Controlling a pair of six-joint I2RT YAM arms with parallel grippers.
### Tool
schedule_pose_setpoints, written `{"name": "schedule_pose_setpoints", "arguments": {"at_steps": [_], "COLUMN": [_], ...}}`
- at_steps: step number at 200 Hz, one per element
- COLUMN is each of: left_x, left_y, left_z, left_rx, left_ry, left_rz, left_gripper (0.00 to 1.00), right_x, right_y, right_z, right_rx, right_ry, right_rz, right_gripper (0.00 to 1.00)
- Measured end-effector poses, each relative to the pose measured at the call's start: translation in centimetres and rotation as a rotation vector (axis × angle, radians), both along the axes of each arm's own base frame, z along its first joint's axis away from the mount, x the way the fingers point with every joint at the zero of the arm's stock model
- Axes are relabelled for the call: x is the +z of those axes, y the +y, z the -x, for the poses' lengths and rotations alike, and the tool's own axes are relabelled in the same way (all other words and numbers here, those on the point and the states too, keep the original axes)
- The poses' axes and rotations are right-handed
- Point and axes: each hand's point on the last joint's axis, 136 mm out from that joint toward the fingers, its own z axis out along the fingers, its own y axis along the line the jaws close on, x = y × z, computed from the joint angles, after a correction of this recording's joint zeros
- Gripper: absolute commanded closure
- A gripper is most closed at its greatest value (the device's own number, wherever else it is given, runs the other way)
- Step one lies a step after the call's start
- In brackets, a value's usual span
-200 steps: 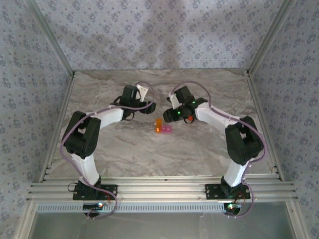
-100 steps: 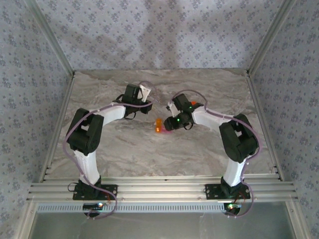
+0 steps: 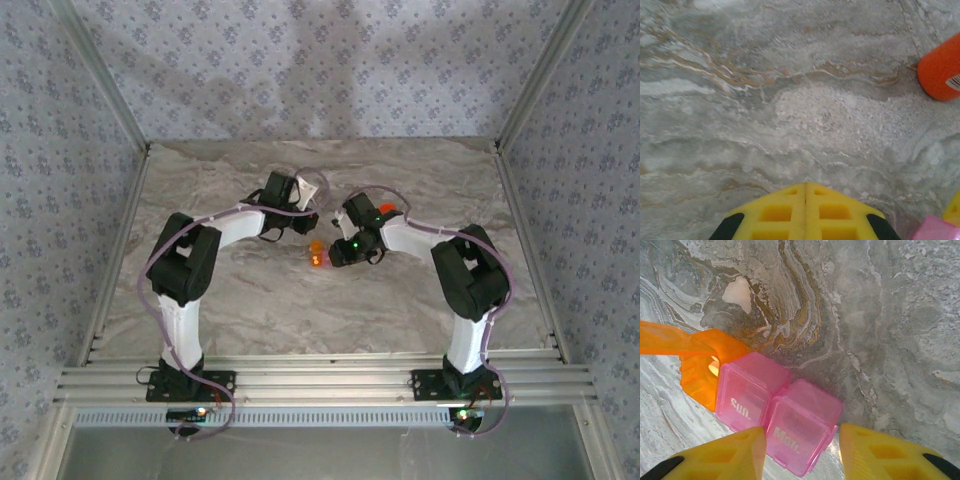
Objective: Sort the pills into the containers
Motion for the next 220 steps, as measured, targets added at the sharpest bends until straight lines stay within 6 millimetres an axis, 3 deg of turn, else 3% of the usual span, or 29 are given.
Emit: {"name": "schedule_pose_setpoints", "arguments": {"at_steps": [81, 140, 220], "left_x": [-0.4, -0.8, 1.3], "left_y": [-0.8, -1.1, -0.8], "left_z": [1.5, 3.9, 5.7], "left_rx": [-0.048, -0.087, -0.108], "left_ry": [0.053, 0.094, 0.077], "left_rz": [0.02, 0.011, 0.021], "left_gripper": [1.0, 1.0, 1.0], "right_x": [-0.1, -0.1, -0.1], "right_y": [0.1, 0.1, 0.1], "right_z": [-0.4, -0.4, -0.4], "right_rx": [-0.018, -0.02, -0.035], "right_ry": [0.014, 0.019, 0.034], "right_rz": [-0.032, -0.038, -0.049], "right_gripper": [0.6, 0.61, 0.62]}}
